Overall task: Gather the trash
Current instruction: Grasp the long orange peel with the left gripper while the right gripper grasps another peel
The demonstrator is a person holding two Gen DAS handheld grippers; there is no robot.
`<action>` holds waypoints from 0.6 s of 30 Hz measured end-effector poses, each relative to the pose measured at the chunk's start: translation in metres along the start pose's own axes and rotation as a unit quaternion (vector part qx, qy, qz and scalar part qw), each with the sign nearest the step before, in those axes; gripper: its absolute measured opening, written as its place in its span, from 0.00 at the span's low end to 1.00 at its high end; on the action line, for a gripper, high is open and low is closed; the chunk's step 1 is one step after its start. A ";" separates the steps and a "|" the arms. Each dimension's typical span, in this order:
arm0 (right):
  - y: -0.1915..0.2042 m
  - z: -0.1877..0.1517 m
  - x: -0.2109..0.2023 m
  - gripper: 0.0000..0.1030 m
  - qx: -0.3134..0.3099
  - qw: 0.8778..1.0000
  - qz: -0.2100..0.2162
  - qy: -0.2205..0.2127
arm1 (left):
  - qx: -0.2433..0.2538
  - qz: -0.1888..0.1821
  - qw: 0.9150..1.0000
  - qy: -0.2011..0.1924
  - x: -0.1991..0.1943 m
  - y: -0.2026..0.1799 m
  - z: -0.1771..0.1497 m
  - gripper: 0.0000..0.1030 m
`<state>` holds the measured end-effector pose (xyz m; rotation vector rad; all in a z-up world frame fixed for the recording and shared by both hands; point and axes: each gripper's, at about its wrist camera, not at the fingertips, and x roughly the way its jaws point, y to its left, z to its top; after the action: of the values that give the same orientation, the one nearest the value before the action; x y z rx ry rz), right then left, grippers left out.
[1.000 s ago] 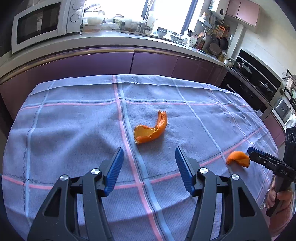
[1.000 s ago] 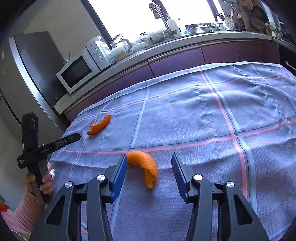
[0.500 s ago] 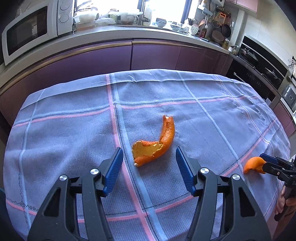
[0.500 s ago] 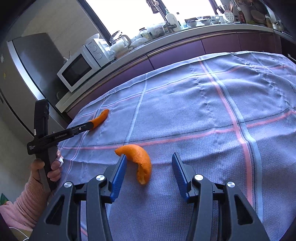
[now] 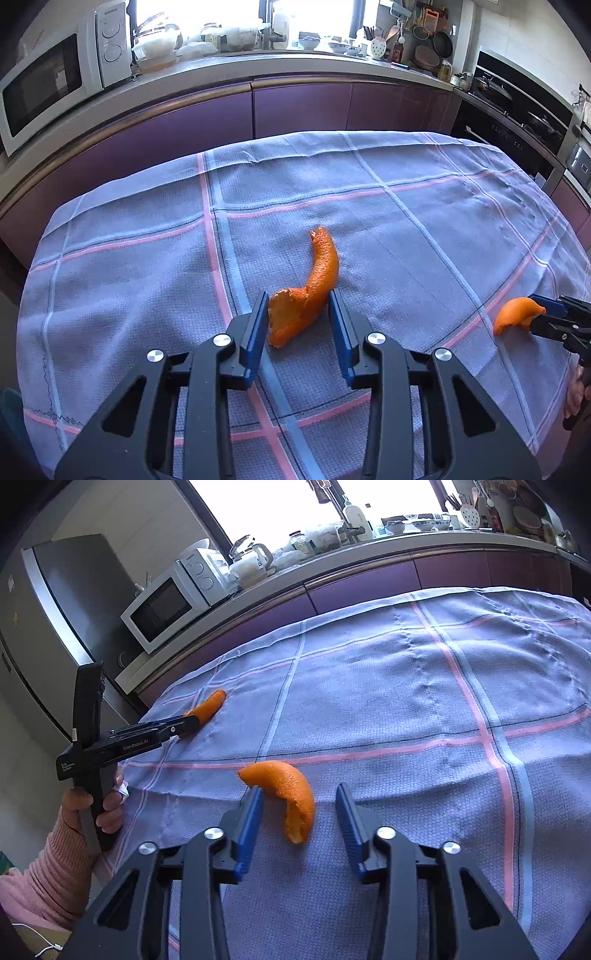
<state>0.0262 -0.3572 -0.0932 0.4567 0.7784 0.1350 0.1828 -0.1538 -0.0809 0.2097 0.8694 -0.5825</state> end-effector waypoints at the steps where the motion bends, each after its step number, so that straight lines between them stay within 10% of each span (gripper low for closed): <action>1: 0.001 -0.001 0.001 0.24 -0.001 1.000 0.002 0.003 | -0.002 -0.001 1.000 -0.002 -0.002 0.001 -0.001 0.30; 18: 0.026 0.004 0.004 0.15 -0.001 0.998 0.058 -0.008 | -0.052 -0.015 0.998 -0.029 -0.050 0.022 -0.044 0.03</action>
<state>0.0326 -0.3340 -0.0815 0.4995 0.7366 0.2398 0.1413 -0.0982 -0.0721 0.0856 0.8457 -0.5680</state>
